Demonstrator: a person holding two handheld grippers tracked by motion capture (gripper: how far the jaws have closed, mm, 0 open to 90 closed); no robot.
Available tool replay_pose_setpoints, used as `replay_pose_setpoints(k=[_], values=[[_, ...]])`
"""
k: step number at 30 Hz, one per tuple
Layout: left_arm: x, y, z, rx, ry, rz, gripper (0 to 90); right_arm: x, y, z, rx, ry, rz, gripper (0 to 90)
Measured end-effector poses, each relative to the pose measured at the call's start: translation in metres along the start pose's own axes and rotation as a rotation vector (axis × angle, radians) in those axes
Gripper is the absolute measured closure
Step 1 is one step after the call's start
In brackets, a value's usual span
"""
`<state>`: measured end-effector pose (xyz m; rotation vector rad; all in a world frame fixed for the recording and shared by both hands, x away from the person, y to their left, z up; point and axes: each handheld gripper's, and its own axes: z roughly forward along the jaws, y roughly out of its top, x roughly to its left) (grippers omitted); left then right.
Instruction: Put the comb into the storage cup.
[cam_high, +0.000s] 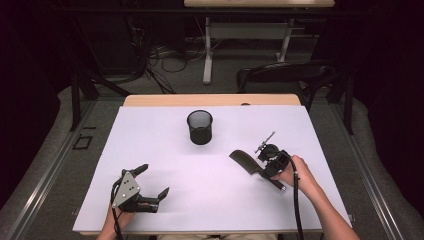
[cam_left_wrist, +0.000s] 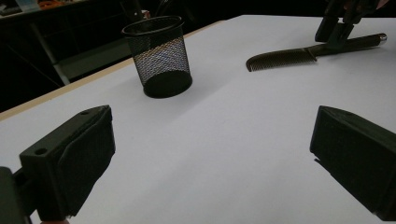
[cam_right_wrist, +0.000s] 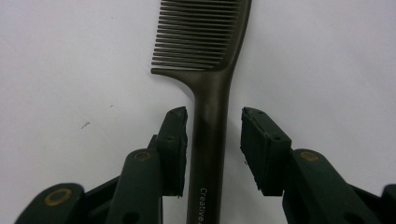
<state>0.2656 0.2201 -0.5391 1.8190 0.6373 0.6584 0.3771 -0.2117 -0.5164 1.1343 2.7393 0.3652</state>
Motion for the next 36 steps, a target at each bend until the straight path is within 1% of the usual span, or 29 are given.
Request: replay_pose_setpoints(k=[1, 3, 4, 5, 6, 7, 9, 13, 14, 16, 17, 18, 19, 20, 21, 22, 23, 26, 27, 28, 29, 30, 31, 32, 33, 34, 36], values=[[0.0, 0.0, 0.0, 0.0, 0.0, 0.0, 0.0, -0.001, 0.001, 0.001, 0.009, 0.003, -0.001, 61.9], [0.0, 0.0, 0.0, -0.001, -0.001, 0.001, 0.0, -0.002, 0.003, 0.0, 0.049, 0.007, -0.017, 62.6], [0.0, 0.0, 0.0, -0.001, -0.002, 0.001, 0.0, -0.001, 0.003, 0.003, 0.02, 0.01, 0.003, 62.7], [0.0, 0.0, 0.0, -0.003, -0.003, 0.0, 0.0, -0.001, 0.003, 0.004, 0.027, 0.01, -0.001, 63.0], [0.0, 0.0, 0.0, -0.002, -0.003, 0.0, 0.0, -0.001, 0.003, 0.005, 0.03, 0.022, 0.008, 63.0], [0.0, 0.0, 0.0, -0.002, -0.003, 0.001, 0.0, -0.002, 0.004, 0.006, 0.032, 0.024, 0.004, 63.1], [0.0, 0.0, 0.0, -0.002, -0.003, 0.0, 0.0, -0.002, 0.005, 0.008, 0.044, 0.025, 0.019, 64.0], [0.0, 0.0, 0.0, -0.002, -0.004, 0.002, 0.0, -0.003, 0.005, 0.012, 0.051, 0.028, 0.028, 66.2], [0.0, 0.0, 0.0, -0.001, -0.004, 0.003, 0.0, -0.003, 0.005, 0.013, 0.051, 0.029, 0.03, 67.8], [0.0, 0.0, 0.0, -0.002, -0.003, 0.001, 0.0, -0.004, 0.005, 0.011, 0.059, 0.043, 0.052, 71.2], [0.0, 0.0, 0.0, -0.002, -0.002, 0.0, 0.0, -0.004, 0.005, 0.012, 0.045, 0.039, 0.058, 71.7], [0.0, 0.0, 0.0, -0.002, -0.002, -0.001, 0.0, -0.004, 0.005, 0.011, 0.055, 0.041, 0.065, 72.0], [0.0, 0.0, 0.0, -0.002, -0.002, 0.0, 0.0, -0.005, 0.003, 0.014, 0.003, 0.047, 0.078, 72.2], [0.0, 0.0, 0.0, -0.001, -0.003, 0.002, 0.0, -0.006, 0.004, 0.009, 0.076, 0.044, 0.07, 72.4], [0.0, 0.0, 0.0, -0.002, -0.003, 0.003, 0.0, -0.007, 0.002, 0.012, 0.022, 0.051, 0.086, 72.5], [0.0, 0.0, 0.0, -0.002, -0.002, 0.003, 0.0, -0.007, 0.001, 0.012, 0.014, 0.057, 0.097, 72.5], [0.0, 0.0, 0.0, -0.002, -0.001, 0.003, 0.0, -0.007, 0.0, 0.013, -0.012, 0.059, 0.111, 72.6], [0.0, 0.0, 0.0, -0.003, -0.001, 0.002, 0.0, -0.009, 0.001, 0.004, 0.041, 0.051, 0.103, 72.6], [0.0, 0.0, 0.0, -0.003, -0.001, 0.002, 0.0, -0.009, 0.0, 0.002, 0.032, 0.053, 0.11, 72.6], [0.0, 0.0, 0.0, -0.004, -0.001, 0.001, 0.0, -0.008, -0.003, 0.008, -0.088, 0.065, 0.129, 72.6], [0.0, 0.0, 0.0, -0.002, -0.001, 0.003, 0.0, -0.009, 0.001, -0.004, 0.068, 0.047, 0.103, 72.6], [0.0, 0.0, 0.0, -0.002, -0.001, 0.002, 0.0, -0.006, -0.005, 0.008, -0.145, 0.065, 0.154, 72.5], [0.0, 0.0, 0.0, -0.002, -0.001, 0.001, 0.0, -0.004, -0.006, 0.008, -0.161, 0.069, 0.174, 72.5], [0.0, 0.0, 0.0, -0.002, -0.001, 0.002, 0.0, -0.01, 0.001, -0.012, 0.101, 0.046, 0.082, 72.5], [0.0, 0.0, 0.0, -0.002, -0.001, 0.003, 0.0, -0.011, 0.002, -0.016, 0.126, 0.045, 0.07, 72.5], [0.0, 0.0, 0.0, -0.002, -0.001, 0.002, 0.0, -0.006, -0.004, -0.002, -0.102, 0.068, 0.132, 72.5], [0.0, 0.0, 0.0, -0.002, 0.0, 0.001, 0.0, -0.006, -0.005, -0.004, -0.111, 0.065, 0.126, 72.5]])
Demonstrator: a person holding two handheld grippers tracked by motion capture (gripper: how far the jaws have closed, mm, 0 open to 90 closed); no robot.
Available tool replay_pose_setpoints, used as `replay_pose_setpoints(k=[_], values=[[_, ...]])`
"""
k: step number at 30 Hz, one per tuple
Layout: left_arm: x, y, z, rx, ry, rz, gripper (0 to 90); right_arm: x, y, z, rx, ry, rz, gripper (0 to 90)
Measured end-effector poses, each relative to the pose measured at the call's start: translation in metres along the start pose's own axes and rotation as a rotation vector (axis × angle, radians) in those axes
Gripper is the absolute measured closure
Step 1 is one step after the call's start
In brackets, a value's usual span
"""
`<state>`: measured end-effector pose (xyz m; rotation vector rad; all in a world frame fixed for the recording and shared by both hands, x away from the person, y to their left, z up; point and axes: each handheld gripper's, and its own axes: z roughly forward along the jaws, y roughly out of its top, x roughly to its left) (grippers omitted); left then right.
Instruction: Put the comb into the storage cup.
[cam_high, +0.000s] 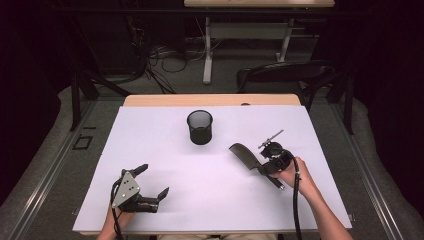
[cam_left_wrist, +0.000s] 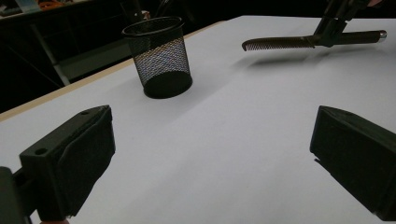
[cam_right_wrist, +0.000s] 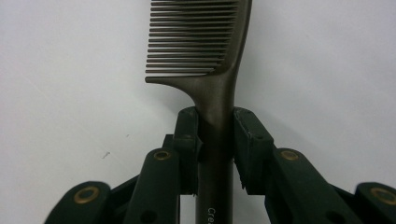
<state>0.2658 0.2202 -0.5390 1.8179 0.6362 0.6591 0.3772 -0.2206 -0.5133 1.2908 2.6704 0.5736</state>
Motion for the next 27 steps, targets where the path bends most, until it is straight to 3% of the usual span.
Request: replay_pose_setpoints(k=[11, 18, 19, 27], values=[[0.0, 0.0, 0.0, 0.002, -0.001, 0.002, 0.0, 0.001, -0.007, -0.007, -0.097, 0.005, 0.01, 72.5], [0.0, 0.0, 0.001, 0.001, -0.004, 0.004, 0.0, -0.001, -0.014, -0.013, -0.124, 0.0, 0.007, 72.5], [0.0, 0.0, 0.001, 0.001, -0.004, 0.005, 0.0, 0.0, -0.015, -0.012, -0.148, 0.007, 0.022, 72.5], [0.0, -0.001, -0.001, 0.001, -0.002, 0.002, 0.0, 0.0, -0.018, -0.018, -0.208, 0.005, 0.006, 72.6]])
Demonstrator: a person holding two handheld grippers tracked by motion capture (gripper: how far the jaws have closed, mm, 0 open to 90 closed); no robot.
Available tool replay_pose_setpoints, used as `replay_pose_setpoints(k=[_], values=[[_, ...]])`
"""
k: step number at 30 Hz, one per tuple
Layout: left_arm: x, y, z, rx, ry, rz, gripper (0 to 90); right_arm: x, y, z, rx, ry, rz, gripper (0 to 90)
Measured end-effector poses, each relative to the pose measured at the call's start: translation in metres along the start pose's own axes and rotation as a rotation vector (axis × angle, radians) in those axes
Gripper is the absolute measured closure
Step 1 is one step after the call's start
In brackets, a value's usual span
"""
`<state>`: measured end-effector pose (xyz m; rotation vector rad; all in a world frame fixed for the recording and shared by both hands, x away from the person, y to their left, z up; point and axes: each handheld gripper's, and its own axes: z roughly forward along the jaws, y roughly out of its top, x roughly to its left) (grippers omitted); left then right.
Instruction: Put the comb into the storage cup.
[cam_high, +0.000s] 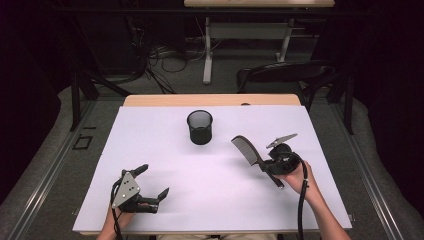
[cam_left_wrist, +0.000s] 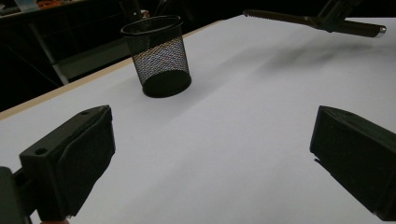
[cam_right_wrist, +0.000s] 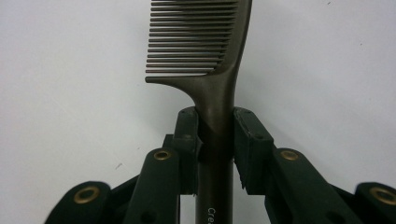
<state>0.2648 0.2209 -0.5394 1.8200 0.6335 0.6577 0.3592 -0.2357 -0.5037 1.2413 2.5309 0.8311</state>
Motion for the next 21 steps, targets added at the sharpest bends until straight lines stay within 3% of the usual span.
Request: replay_pose_setpoints(k=[21], values=[[0.0022, 0.0003, 0.0029, -0.003, -0.002, -0.005, 0.0, 0.0009, -0.0011, -0.0036, -0.131, -0.018, 0.0, 72.6]])
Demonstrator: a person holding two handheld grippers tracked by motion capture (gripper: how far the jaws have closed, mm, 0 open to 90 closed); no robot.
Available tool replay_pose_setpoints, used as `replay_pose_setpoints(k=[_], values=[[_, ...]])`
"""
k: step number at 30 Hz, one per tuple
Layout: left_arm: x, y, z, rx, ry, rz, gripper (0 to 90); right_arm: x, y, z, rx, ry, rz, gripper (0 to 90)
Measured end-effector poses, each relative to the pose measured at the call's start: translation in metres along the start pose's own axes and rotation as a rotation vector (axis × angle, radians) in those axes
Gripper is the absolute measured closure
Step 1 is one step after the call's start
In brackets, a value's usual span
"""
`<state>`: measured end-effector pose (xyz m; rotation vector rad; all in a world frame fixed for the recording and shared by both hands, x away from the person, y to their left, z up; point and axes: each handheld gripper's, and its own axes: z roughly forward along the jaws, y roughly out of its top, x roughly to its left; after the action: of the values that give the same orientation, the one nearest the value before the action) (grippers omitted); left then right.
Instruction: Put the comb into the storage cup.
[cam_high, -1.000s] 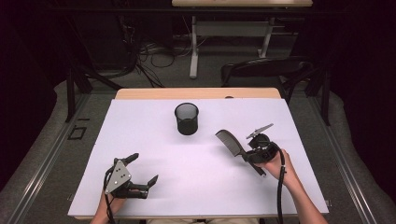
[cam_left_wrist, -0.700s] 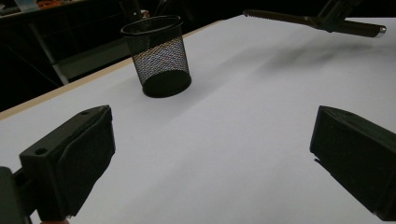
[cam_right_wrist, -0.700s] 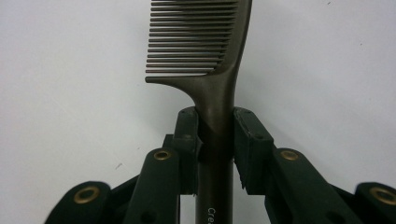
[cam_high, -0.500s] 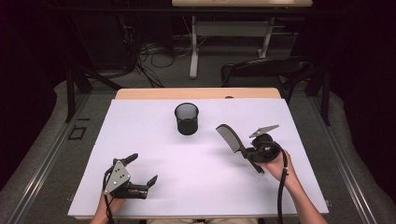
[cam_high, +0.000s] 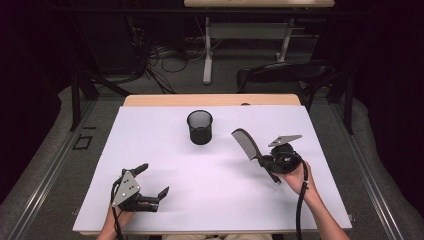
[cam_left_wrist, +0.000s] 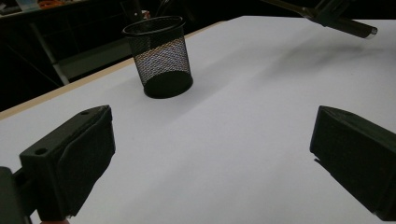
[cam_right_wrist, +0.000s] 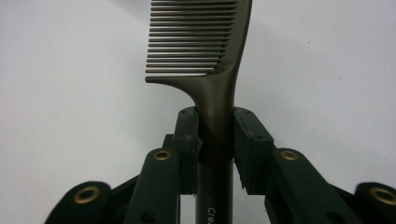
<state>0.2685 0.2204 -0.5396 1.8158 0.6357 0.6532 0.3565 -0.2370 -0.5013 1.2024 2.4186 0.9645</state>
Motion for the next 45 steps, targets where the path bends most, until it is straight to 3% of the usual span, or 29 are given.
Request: replay_pose_setpoints(k=[16, 25, 45], values=[[0.0004, 0.0, 0.0002, -0.002, 0.0, -0.002, 0.0, 0.0009, 0.0017, -0.0018, -0.101, -0.019, -0.01, 72.7], [0.001, 0.0006, 0.0016, 0.0, 0.002, -0.002, 0.0, 0.0058, 0.0038, -0.0005, -0.132, -0.027, -0.053, 72.6], [0.0015, 0.0008, 0.002, -0.004, -0.001, 0.001, 0.0, 0.0084, 0.0084, -0.0033, -0.215, -0.035, -0.051, 72.7]])
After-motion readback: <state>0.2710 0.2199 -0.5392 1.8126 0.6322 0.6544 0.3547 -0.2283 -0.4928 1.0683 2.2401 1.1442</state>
